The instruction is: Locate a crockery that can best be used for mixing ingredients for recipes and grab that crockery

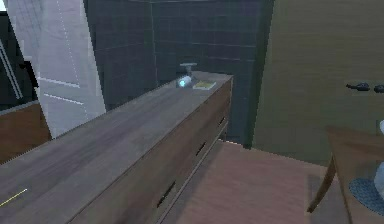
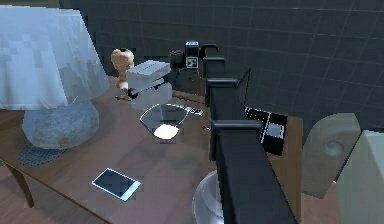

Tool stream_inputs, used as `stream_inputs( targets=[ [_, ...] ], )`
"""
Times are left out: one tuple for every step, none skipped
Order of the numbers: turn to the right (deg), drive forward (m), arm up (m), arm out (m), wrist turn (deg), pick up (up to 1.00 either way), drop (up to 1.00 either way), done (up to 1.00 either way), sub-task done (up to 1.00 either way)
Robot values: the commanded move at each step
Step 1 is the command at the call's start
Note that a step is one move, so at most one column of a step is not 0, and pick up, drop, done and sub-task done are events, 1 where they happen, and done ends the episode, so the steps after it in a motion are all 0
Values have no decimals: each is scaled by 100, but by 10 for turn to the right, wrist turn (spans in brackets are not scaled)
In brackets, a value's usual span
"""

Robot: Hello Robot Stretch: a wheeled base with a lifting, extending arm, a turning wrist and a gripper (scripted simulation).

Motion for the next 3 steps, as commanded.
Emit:
stream_inputs(
  targets=[
    [0, 0, 0, 0, 240, 0, 0, 0, 0],
    [0, 0, -20, 0, 0, 0, 0, 0, 0],
    [0, 0, 0, 0, 0, 100, 0, 0, 0]
  ],
)
